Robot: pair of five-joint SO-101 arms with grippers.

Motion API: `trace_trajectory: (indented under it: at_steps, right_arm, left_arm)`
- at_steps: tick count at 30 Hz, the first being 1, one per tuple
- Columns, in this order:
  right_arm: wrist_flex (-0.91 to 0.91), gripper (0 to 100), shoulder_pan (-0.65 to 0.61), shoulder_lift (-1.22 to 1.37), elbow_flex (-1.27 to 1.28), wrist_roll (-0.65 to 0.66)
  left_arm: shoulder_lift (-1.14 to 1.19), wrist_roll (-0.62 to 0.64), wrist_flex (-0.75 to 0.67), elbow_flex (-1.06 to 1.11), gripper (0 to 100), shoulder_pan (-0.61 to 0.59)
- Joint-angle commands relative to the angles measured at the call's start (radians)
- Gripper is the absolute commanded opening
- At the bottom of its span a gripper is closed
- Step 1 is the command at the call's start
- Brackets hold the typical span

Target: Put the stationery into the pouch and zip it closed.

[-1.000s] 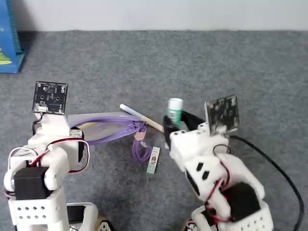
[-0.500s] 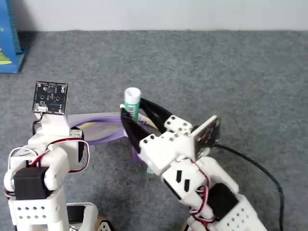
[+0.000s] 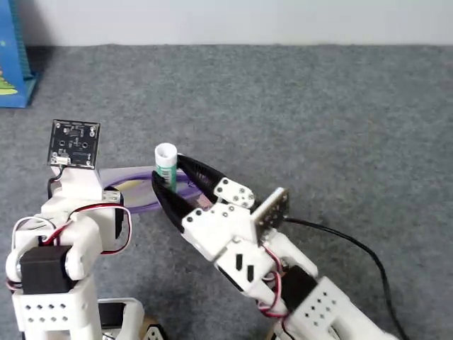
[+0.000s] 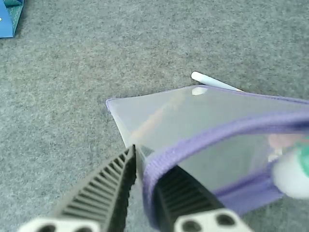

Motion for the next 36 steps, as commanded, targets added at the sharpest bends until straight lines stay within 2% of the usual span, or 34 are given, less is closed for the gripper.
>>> trace_trajectory:
  at_steps: [1,6,11,14,18,23,28,32,36]
  right_arm:
    - [-0.153,0.8,-0.005,0.113,-0.006,0.014]
    - [-0.315,0.8,-0.002,0.259,-0.006,0.015]
    - [-0.4,0.9,-0.004,0.302,0.011,0.095]
    - [-0.395,5.0,0.001,0.286,0.034,0.106]
    - [-0.297,18.4,0.001,0.255,0.041,0.103]
    - [-0.206,17.3,-0.001,0.186,0.04,0.103]
    - [0.116,16.8,0.019,0.074,-0.043,0.089]
    - [0.46,16.7,0.116,-0.03,-0.187,-0.052]
    - [0.828,16.6,0.202,-0.073,-0.318,-0.098]
  left_arm:
    - [0.011,0.006,-0.002,-0.021,1,0.002]
    - [0.011,0.006,-0.002,-0.018,1,0.0]
    - [0.011,0.006,-0.002,-0.016,1,0.0]
    - [0.011,0.006,-0.002,-0.016,1,0.0]
    - [0.011,0.006,-0.002,-0.016,1,0.0]
    - [0.011,0.006,-0.002,-0.016,1,0.0]
    - [0.011,0.006,0.0,-0.016,1,0.0]
    - [0.011,0.006,0.0,-0.016,1,0.0]
    - [0.011,0.006,0.0,-0.016,1,0.0]
